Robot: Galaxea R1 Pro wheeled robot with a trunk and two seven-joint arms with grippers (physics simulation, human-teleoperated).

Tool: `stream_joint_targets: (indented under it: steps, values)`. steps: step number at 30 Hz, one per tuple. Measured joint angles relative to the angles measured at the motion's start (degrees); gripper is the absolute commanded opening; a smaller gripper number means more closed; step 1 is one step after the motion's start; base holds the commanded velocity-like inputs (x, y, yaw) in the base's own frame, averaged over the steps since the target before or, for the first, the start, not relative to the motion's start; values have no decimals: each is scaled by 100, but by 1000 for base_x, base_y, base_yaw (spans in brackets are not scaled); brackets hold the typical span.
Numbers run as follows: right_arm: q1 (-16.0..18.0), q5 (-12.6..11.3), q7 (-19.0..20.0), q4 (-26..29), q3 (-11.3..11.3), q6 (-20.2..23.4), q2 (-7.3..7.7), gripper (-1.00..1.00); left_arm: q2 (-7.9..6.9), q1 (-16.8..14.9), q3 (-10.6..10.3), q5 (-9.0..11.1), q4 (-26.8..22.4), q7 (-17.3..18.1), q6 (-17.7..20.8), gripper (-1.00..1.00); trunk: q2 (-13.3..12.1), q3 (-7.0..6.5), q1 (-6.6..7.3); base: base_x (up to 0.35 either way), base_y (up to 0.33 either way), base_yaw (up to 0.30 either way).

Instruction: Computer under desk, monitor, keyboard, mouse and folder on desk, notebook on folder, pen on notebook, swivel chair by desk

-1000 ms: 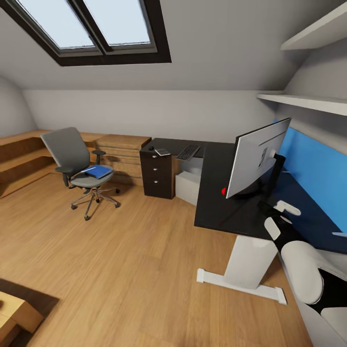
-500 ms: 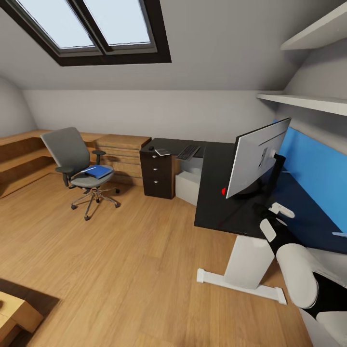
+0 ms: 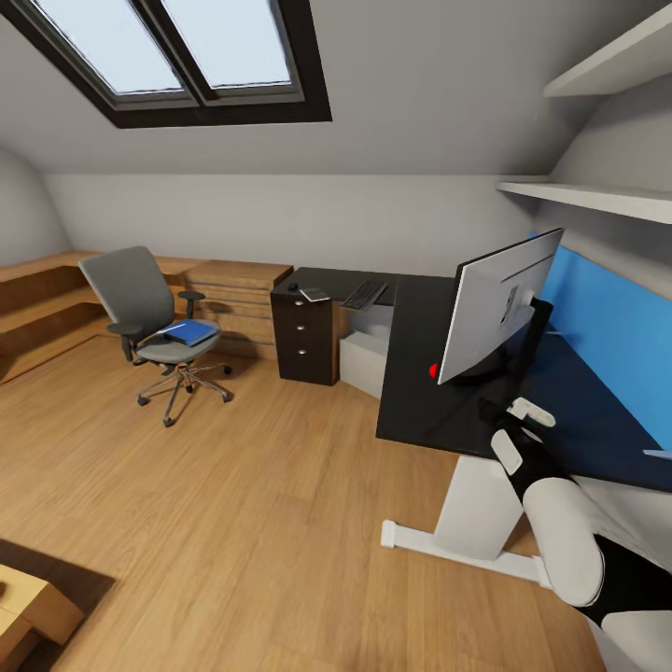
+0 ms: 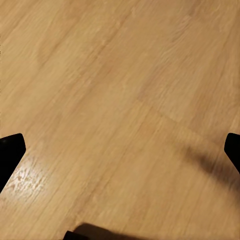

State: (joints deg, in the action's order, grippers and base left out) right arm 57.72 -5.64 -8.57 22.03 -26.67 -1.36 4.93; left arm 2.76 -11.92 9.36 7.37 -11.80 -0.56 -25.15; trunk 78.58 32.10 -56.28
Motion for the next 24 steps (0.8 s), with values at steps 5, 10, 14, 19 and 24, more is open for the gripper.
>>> stream_joint_targets:
  steps: [5,10,14,19,24]
  values:
    - [-25,10,2,12,5,-5,-3,100,-3,0,-1,0,-1,-9,0,100,0,0,0,0,0,0]
    - [-29,18,-2,46,7,-7,-1,100,-4,0,-1,0,-1,-12,0,100,0,0,0,0,0,0]
    - [-32,21,-4,123,7,-2,2,100,-6,0,-1,0,-1,-12,0,100,0,0,0,0,0,0]
    - [-35,23,-5,187,3,0,16,100,-8,0,-1,1,0,-17,0,100,0,0,0,0,0,0]
    - [-40,23,-5,305,5,4,18,100,-8,0,-1,1,0,-20,0,100,0,0,0,0,0,0]
